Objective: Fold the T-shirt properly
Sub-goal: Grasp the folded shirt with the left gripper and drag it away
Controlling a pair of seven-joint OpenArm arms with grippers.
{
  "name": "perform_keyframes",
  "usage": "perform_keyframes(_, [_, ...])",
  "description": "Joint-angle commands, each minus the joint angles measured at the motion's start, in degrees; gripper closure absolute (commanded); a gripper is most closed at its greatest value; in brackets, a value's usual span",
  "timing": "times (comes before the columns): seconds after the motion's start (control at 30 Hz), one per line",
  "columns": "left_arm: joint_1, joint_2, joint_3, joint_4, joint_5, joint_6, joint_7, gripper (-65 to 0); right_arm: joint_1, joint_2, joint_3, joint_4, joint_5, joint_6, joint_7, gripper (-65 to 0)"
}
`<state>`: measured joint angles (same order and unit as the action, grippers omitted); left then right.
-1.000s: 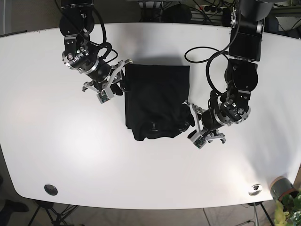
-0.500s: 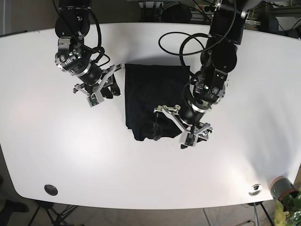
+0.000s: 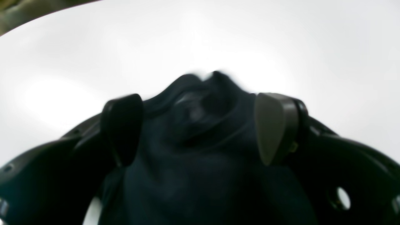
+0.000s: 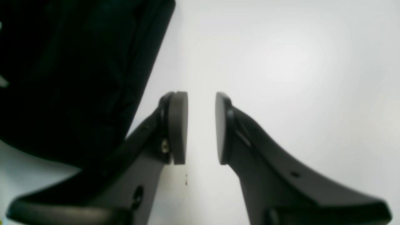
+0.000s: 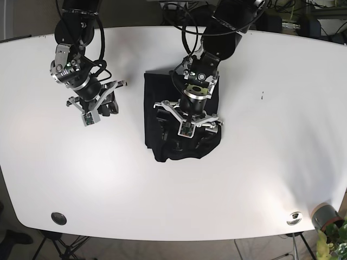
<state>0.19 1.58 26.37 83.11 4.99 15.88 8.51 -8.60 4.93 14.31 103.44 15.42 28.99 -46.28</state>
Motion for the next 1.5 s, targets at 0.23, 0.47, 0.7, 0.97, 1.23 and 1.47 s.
perform_keyframes(0.23, [-0.3, 0.7, 1.5, -19.9, 0.8, 1.3, -9.9, -52.9, 0.7, 0.3, 0.1, 1.0, 1.2, 0.41, 1.2, -13.6])
perform_keyframes(0.47, [-1.4, 0.1, 0.0, -28.2, 0.6, 1.1, -14.2, -52.9, 0.9, 0.2, -0.1, 1.1, 1.2, 0.41, 1.2, -13.6])
perform_keyframes(0.7, [-1.3, -4.9, -5.1, -27.9, 0.5, -5.7, -14.1, -52.9, 0.9, 0.0, -0.2, 1.1, 1.2, 0.41, 1.2, -13.6])
perform_keyframes(0.97, [-0.9, -10.8, -17.6, -27.9, 0.5, -17.9, -10.0, -52.8, 0.9, 0.0, 0.0, 1.2, 1.2, 0.41, 1.2, -13.6])
perform_keyframes(1.23, [-1.1, -20.0, -26.3, -28.1, 0.8, -27.6, -9.3, -52.8, 0.9, 0.0, 0.1, 1.4, 1.2, 0.41, 1.2, -13.6])
perform_keyframes(1.47, [-1.0, -31.7, -26.9, -28.4, 0.5, -30.3, -9.3, -52.8, 0.8, -0.1, 0.1, 1.4, 1.2, 0.33, 1.2, -13.6])
